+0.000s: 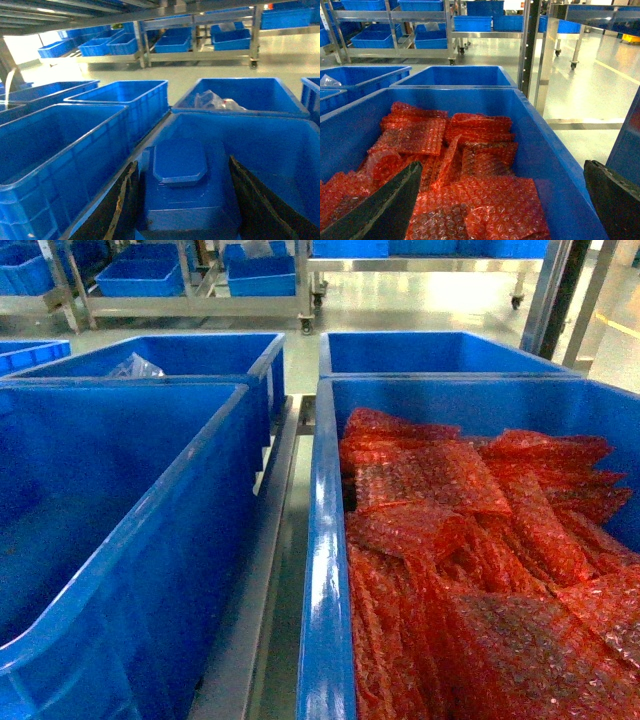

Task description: Pick blue part to blue bin on bottom shelf

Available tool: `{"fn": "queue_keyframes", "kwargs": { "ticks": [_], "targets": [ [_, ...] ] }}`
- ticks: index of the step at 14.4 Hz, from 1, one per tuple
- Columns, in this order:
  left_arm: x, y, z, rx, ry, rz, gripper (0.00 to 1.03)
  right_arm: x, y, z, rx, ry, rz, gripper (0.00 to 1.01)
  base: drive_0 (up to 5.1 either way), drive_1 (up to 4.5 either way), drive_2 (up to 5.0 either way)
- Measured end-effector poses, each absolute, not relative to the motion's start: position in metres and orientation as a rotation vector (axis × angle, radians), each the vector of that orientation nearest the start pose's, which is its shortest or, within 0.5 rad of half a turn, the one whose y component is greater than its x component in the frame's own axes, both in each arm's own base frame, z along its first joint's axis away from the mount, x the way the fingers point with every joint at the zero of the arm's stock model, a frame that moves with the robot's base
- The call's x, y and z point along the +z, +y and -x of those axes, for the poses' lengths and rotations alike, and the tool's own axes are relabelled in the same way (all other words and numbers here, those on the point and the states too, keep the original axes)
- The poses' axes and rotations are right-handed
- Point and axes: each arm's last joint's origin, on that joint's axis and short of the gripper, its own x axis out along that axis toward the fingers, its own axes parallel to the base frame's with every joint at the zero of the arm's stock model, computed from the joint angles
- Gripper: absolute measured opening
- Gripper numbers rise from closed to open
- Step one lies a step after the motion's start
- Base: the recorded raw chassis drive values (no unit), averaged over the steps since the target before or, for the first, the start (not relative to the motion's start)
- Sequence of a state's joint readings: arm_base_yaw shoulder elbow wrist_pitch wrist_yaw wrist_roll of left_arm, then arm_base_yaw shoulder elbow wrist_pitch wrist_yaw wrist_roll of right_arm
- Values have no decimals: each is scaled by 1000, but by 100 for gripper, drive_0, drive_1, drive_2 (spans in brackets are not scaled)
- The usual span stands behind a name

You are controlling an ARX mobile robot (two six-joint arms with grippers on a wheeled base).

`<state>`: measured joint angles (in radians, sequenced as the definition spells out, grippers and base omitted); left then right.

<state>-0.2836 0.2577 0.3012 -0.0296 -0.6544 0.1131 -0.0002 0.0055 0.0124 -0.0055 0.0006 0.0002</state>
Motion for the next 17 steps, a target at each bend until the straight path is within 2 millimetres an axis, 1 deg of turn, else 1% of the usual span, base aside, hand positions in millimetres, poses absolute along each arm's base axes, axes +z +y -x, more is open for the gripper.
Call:
{"fn": "queue_keyframes", "kwargs": {
  "ticks": [1,2,3,4,5,7,8,9,10,12,13,14,15,16,17],
  "targets": [
    [243,-12,-98,366,4,-104,43,167,0,-97,0,-2,0,98,0,0,0],
    [245,-14,-102,351,-14,-97,43,167,0,-97,0,-1,0,98,0,0,0],
    [246,-15,-113,340,-18,-94,43,167,0,-97,0,-1,0,98,0,0,0],
    [245,-15,-126,339,-11,-99,43,167,0,-97,0,-2,0,98,0,0,0],
    [246,-14,-144,333,-11,-100,43,167,0,-97,0,-1,0,98,0,0,0],
    [255,-10,-185,337,-28,-83,43,167,0,-97,0,-2,0,98,0,0,0],
    [251,-8,-201,333,-13,-73,45,167,0,-97,0,-2,0,98,0,0,0],
    [241,-8,-207,332,42,-85,60,167,0,-97,0,-1,0,98,0,0,0],
    [243,-8,-206,332,26,-80,74,167,0,-97,0,-1,0,98,0,0,0],
    [245,-8,-205,332,14,-77,96,167,0,-97,0,-1,0,98,0,0,0],
    [245,-8,-205,332,19,-78,99,167,0,-97,0,-1,0,98,0,0,0],
    [245,-8,-205,324,18,-74,97,167,0,-97,0,-1,0,98,0,0,0],
    [243,1,-201,199,-2,-46,86,167,0,-97,0,-2,0,98,0,0,0],
    [237,3,-194,118,-10,-29,77,167,0,-97,-1,0,0,98,0,0,0],
    [228,2,-185,41,-7,-18,64,167,0,-97,0,-2,0,98,0,0,0]
  ]
}}
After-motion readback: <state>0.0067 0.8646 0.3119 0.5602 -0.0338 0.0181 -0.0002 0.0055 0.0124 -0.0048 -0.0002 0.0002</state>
